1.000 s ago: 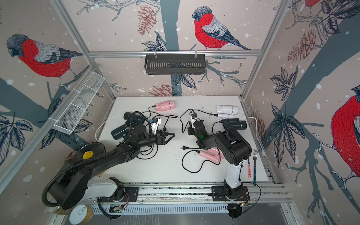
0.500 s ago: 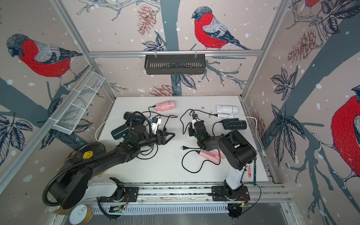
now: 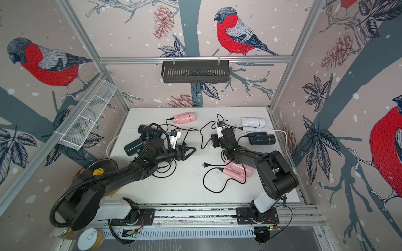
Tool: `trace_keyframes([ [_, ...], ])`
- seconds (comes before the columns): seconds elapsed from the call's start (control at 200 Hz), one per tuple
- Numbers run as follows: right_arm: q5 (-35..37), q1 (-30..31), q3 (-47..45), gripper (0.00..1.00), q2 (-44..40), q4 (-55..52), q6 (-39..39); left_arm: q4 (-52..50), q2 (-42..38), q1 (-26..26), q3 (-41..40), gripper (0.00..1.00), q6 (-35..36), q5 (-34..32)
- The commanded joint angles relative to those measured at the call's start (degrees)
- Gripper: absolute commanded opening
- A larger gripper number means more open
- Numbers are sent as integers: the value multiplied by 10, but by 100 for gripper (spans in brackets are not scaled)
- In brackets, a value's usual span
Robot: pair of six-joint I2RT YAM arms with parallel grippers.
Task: Charge the blow dryers
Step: Insert the plug into the socket.
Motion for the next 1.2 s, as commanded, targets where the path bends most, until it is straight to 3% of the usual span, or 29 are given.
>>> trace_keyframes([
  [0.0,-33,-2,17,45,1,-47,-2,30,3,0,7,94,-1,11],
  [0.32,-39,-18,48,40,-3,-99,16,25,8,0,15,94,0,14],
  [0.505,-52,-18,94,40,-12,-183,28,27,9,0,12,94,0,12],
  [0.61,-45,-18,167,39,16,-292,56,32,12,0,12,94,-3,14],
  [0.805,23,-2,229,38,44,-381,99,43,17,0,12,94,-9,17],
  [1.196,95,37,333,36,126,-483,105,38,4,0,-1,94,-6,8],
])
